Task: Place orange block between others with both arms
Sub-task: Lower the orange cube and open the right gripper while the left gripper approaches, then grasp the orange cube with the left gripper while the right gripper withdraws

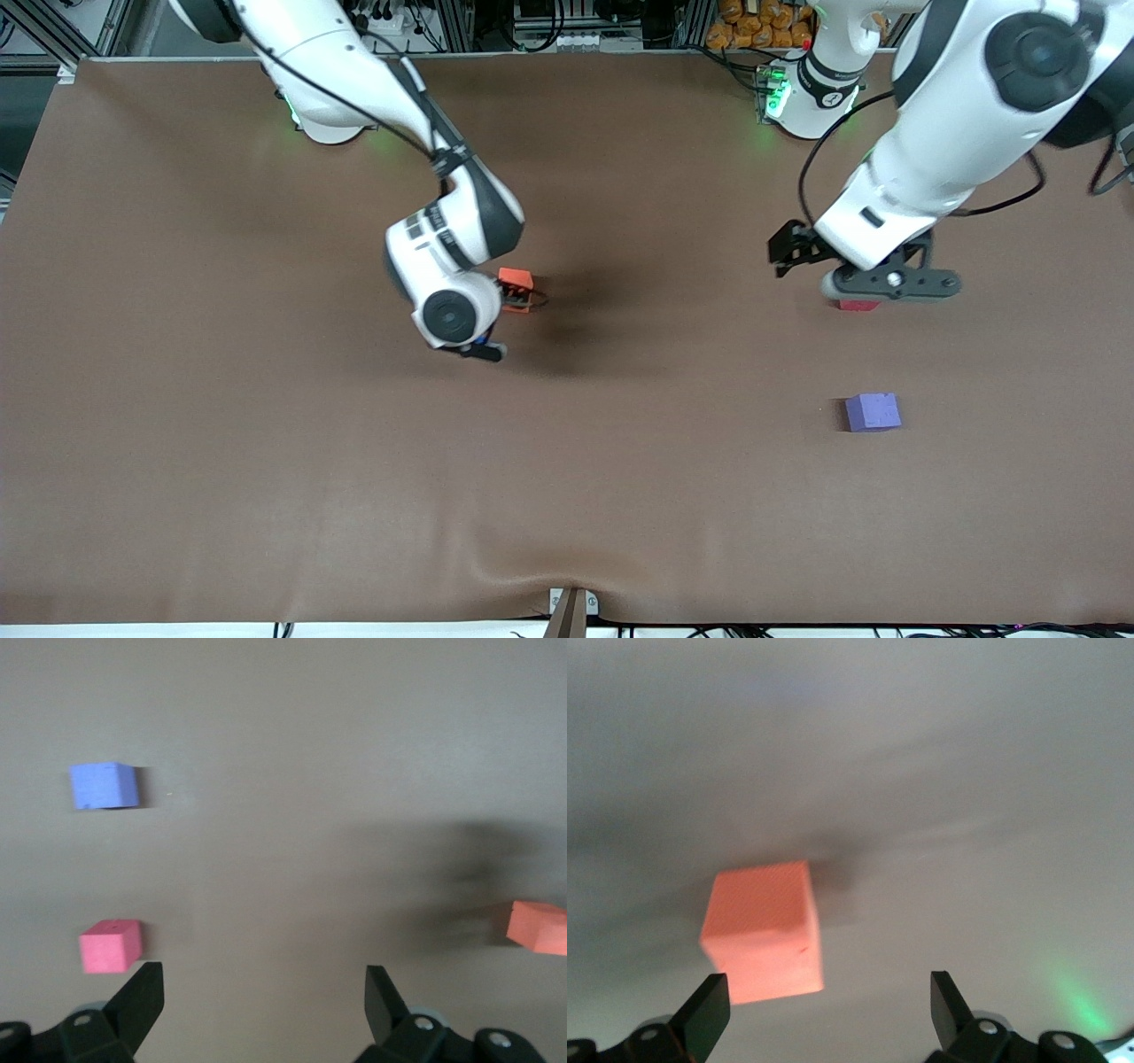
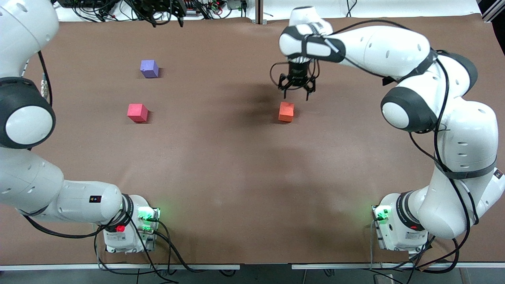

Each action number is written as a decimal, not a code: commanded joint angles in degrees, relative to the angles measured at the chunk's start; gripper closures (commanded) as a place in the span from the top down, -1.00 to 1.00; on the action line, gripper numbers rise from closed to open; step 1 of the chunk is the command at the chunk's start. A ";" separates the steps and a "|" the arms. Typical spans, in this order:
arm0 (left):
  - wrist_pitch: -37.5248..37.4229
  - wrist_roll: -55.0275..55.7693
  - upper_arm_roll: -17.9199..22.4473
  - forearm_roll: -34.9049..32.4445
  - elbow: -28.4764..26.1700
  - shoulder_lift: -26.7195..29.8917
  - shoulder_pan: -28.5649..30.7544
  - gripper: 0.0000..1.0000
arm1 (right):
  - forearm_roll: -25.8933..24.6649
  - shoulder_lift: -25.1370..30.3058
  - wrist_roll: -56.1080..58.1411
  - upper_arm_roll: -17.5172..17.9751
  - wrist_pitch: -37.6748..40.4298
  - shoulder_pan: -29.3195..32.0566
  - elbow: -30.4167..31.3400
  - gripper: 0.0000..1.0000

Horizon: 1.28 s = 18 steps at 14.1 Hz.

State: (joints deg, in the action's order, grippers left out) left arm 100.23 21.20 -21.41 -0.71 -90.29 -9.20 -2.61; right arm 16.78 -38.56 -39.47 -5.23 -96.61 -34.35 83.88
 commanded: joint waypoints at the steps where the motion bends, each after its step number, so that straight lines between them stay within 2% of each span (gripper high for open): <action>1: 3.03 3.84 -0.48 -0.52 0.82 -3.62 -3.09 1.00 | -3.05 3.84 0.62 -1.27 5.18 6.20 0.32 1.00; 3: 4.53 6.12 -0.39 -0.52 3.61 -7.91 -7.47 1.00 | -7.88 4.37 8.13 -1.28 9.14 12.70 0.32 1.00; 5: 4.97 8.32 -0.13 -1.65 8.44 -13.71 -12.21 1.00 | -10.09 5.16 19.55 -1.36 11.70 19.38 0.41 1.00; 8: 6.89 12.71 0.23 -1.92 16.18 -22.50 -18.90 1.00 | -10.80 8.66 33.27 -1.36 16.27 28.17 0.84 1.00; 9: 9.43 13.95 1.10 -1.92 16.64 -24.18 -21.27 1.00 | -10.80 10.24 36.97 -1.28 16.89 30.03 1.72 1.00; 12: 18.49 14.39 6.44 -1.92 17.08 -28.49 -29.96 1.00 | -11.24 16.12 43.05 -1.37 17.59 33.55 5.75 1.00; 14: 20.53 17.01 11.28 -1.83 19.35 -31.65 -36.90 1.00 | -13.16 21.66 45.44 -1.37 17.51 34.97 8.66 1.00; 16: 23.33 22.02 15.85 -1.83 20.60 -34.82 -43.24 1.00 | -13.96 25.27 45.45 -1.36 17.34 36.37 8.58 1.00; 18: 25.27 22.22 17.63 -1.75 20.51 -37.11 -45.81 1.00 | -14.40 28.70 45.45 -1.54 17.16 37.25 8.32 1.00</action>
State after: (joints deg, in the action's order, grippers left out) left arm 124.43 42.12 -5.86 -1.33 -72.74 -43.00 -46.25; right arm 3.72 -15.22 5.21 -7.89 -78.21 1.17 89.08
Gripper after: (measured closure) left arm 0.000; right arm 0.000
